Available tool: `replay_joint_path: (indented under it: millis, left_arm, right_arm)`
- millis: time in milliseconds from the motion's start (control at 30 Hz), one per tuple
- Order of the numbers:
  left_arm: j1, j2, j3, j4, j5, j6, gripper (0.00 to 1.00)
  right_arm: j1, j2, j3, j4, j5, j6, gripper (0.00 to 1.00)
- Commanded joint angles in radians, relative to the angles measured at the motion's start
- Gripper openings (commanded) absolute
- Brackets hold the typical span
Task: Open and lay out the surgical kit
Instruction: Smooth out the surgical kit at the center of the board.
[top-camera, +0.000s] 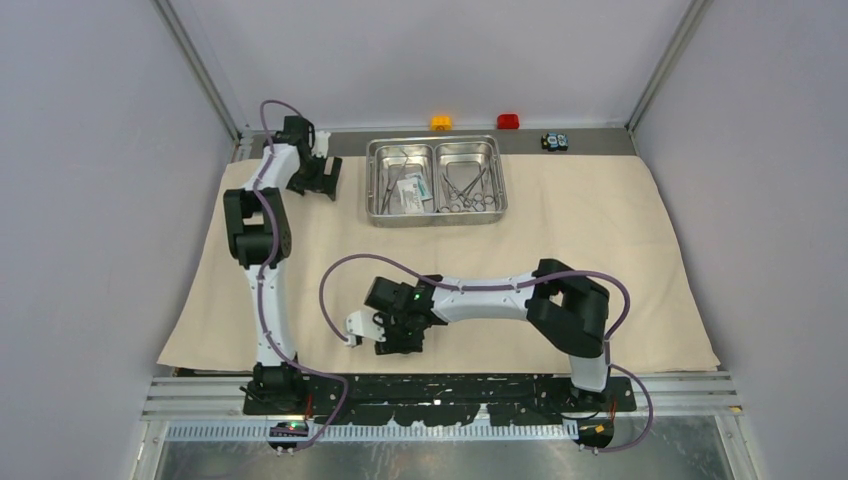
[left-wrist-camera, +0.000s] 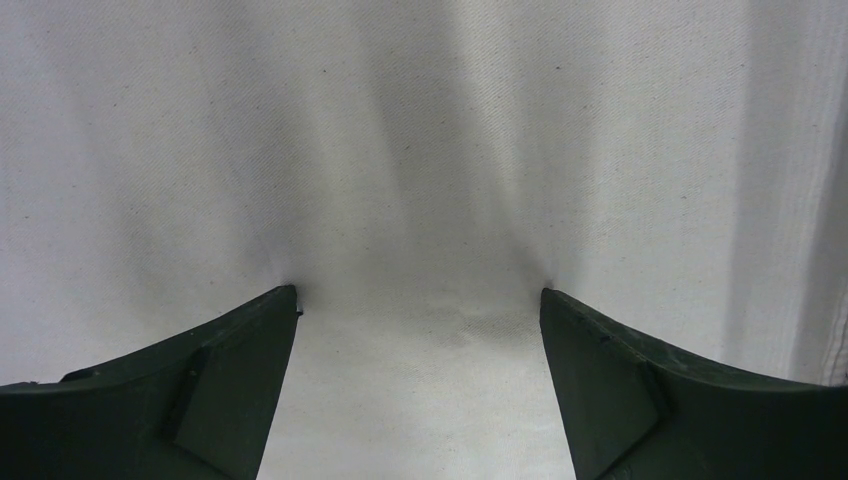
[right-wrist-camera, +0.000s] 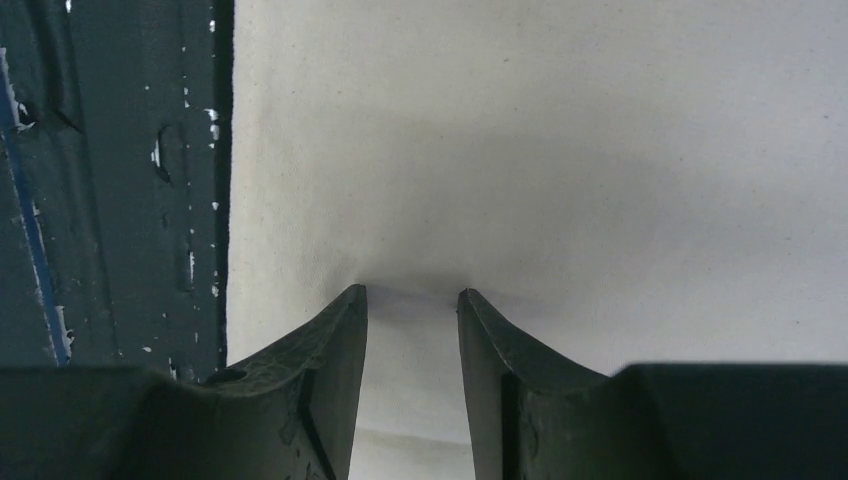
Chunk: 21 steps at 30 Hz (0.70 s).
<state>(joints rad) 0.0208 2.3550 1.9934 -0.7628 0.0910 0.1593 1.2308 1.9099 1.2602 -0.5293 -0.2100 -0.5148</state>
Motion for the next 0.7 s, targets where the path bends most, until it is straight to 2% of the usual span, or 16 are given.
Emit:
replay_joint_path:
  millis: [0,400,667]
  left_arm:
    - [0.007,0.095,0.043,-0.091,-0.056,0.004,0.93]
    - [0.008,0.111,0.069,-0.120,-0.075,0.003,0.97]
    - [0.007,0.046,0.024,-0.093,-0.071,0.014,1.00]
  right_arm:
    - [0.030,-0.002,-0.044,-0.103,-0.057,-0.020,0.44]
    - [0.096,-0.003,-0.074,-0.088,-0.117,0.004,0.41]
    - [0.129,-0.031,0.026,-0.148,-0.045,0.010,0.41]
